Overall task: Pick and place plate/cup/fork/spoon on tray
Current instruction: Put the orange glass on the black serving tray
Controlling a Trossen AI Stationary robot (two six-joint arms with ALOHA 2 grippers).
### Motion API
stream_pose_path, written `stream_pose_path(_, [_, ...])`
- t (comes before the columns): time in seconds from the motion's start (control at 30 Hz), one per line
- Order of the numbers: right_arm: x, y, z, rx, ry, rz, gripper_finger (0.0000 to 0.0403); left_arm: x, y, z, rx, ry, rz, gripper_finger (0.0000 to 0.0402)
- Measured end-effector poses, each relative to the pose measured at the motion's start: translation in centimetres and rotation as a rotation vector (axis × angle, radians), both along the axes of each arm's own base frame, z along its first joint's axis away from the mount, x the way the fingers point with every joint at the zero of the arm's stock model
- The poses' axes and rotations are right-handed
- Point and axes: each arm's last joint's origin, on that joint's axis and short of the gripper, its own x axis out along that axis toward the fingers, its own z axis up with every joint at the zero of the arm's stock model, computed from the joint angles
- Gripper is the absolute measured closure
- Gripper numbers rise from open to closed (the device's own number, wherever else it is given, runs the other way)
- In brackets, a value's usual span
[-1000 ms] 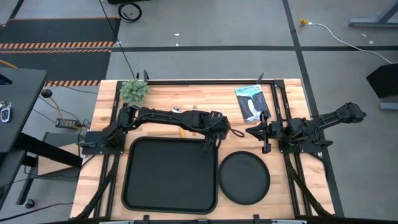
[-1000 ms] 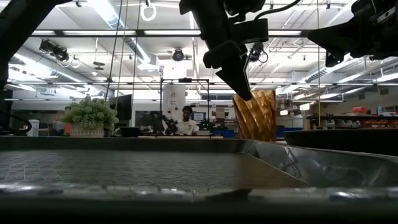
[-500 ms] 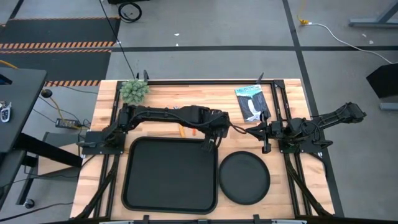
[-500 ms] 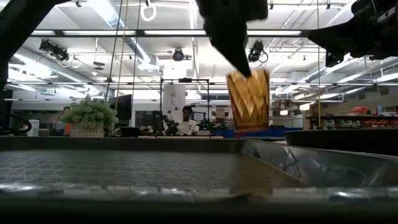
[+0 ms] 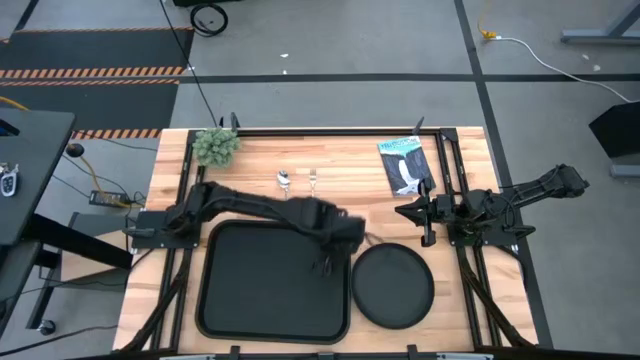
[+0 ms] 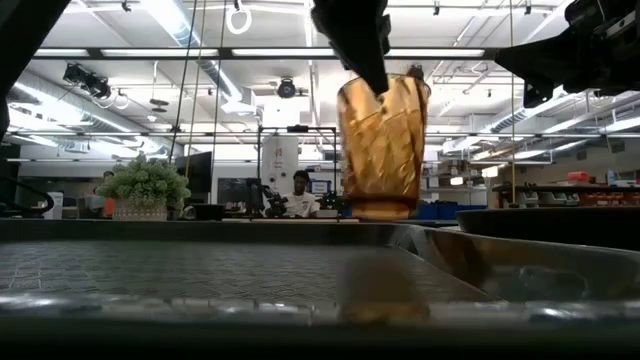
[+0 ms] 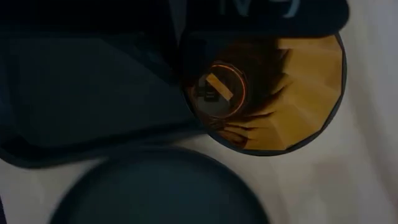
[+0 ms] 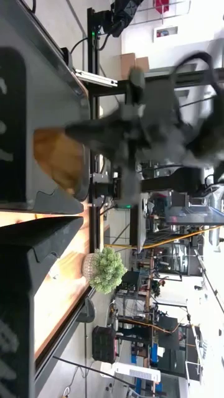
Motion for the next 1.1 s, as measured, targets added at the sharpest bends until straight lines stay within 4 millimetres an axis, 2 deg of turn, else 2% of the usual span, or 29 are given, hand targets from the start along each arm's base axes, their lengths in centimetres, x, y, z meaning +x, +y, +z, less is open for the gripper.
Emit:
stream_pose_path(0.13, [0.0,0.0,0.0,0.000,0.000,0.000,0.0380,-0.6,-1.7,-1.2,0.017,0.040,0.011,0.0381])
stream_pose_path(0.23, [0.0,0.0,0.0,0.000,0.000,0.000,0.0380,-0.7,-1.7,-2.2,0.059,0.052,0.041,0.0378])
stream_pose_path(0.4, [0.0,0.0,0.0,0.000,0.000,0.000,0.0380,-0.5,-1.4,-2.3,0.119,0.032,0.087,0.0380])
stream_pose_path(0.77, [0.0,0.0,0.0,0.000,0.000,0.000,0.0380,-0.4,-1.5,-2.3,0.106,0.015,0.106,0.0364])
stream_pose_path(1.1, [0.0,0.0,0.0,0.000,0.000,0.000,0.0380,0.0,-1.5,-2.1,0.097,-0.028,0.107,0.0295])
